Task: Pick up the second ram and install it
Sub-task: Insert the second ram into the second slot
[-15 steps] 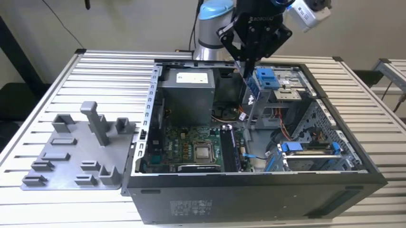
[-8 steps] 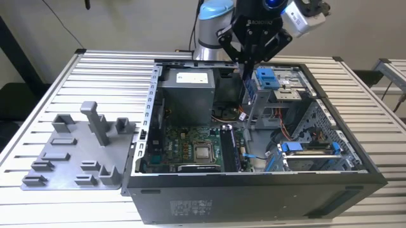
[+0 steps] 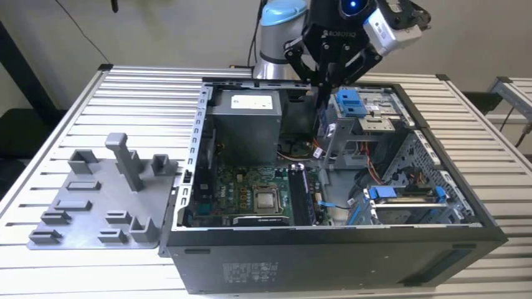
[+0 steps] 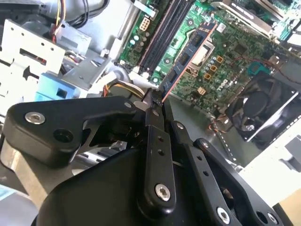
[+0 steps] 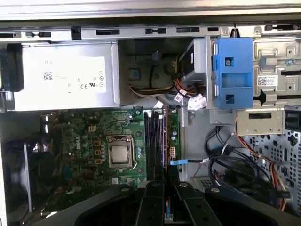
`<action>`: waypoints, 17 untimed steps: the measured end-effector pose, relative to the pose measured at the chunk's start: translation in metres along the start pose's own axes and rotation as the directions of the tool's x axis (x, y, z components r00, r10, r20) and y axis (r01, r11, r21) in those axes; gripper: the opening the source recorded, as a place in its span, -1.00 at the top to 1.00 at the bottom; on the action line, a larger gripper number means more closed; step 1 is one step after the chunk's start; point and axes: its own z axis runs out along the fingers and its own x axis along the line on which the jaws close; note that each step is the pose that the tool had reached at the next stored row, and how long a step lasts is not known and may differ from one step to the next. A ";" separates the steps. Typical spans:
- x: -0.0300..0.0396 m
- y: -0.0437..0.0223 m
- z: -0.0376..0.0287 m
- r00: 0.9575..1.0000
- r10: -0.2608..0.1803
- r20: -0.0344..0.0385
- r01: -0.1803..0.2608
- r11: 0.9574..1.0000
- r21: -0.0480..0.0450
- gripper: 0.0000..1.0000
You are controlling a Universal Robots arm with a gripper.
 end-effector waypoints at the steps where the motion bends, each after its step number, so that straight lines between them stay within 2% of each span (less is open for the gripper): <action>1: -0.0003 0.0000 0.0008 1.000 0.000 -0.006 0.000 1.000 0.000 0.71; 3: -0.0003 -0.0001 0.0038 1.000 0.000 -0.009 0.000 1.000 0.001 0.71; 10: -0.0039 -0.0021 0.0161 1.000 0.000 -0.009 0.000 1.000 0.000 0.71; 17: -0.0039 -0.0027 0.0279 1.000 0.005 -0.009 -0.005 1.000 0.000 0.71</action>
